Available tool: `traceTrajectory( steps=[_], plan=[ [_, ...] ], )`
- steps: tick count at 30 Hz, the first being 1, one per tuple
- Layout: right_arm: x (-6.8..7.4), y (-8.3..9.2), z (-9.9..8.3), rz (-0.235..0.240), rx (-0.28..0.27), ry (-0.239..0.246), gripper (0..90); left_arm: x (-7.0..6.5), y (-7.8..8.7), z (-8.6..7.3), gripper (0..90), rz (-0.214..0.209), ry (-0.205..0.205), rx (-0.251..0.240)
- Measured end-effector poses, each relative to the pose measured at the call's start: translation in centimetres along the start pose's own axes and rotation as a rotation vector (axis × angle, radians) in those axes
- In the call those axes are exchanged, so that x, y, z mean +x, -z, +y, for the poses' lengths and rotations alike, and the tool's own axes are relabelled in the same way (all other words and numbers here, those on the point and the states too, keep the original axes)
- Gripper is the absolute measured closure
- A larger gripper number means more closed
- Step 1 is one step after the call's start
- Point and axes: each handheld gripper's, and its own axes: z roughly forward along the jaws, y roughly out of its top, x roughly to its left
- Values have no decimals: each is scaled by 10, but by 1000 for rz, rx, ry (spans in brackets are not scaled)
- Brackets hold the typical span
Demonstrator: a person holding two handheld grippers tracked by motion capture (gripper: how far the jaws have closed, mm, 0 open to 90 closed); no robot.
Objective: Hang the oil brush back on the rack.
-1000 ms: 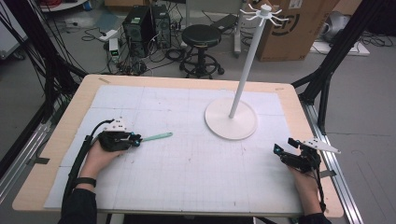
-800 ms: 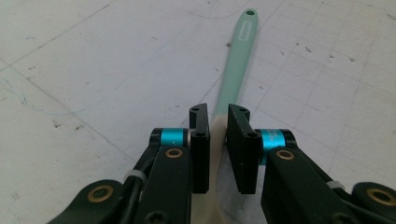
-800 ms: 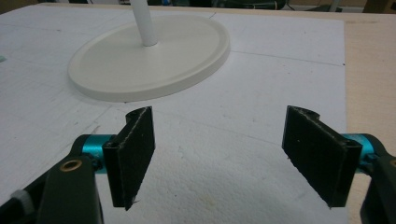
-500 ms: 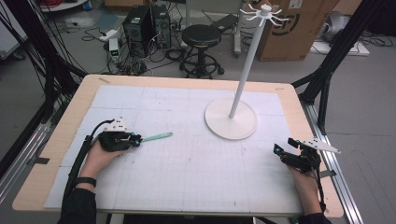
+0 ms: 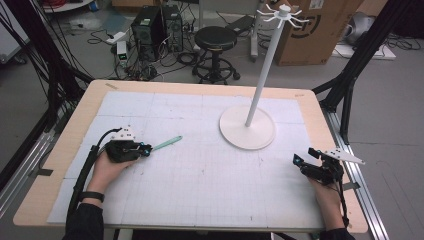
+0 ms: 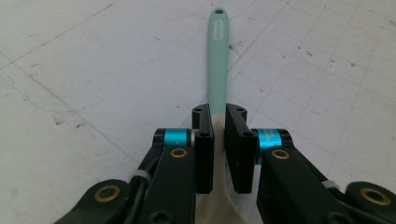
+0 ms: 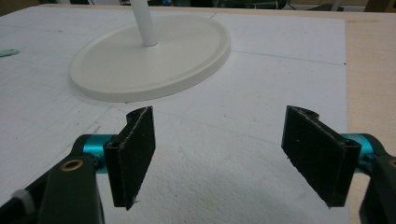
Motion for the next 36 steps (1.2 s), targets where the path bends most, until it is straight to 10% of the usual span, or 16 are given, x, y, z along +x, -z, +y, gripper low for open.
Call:
traceTrajectory(
  steps=[14, 36],
  plan=[
    [0, 0, 0, -3, 0, 4, 253, -10, 16, 19, 824, -15, 45, -152],
    [0, 0, 0, 1, 0, 6, 254, -44, 25, 113, 824, -83, 7, -279]
  ],
)
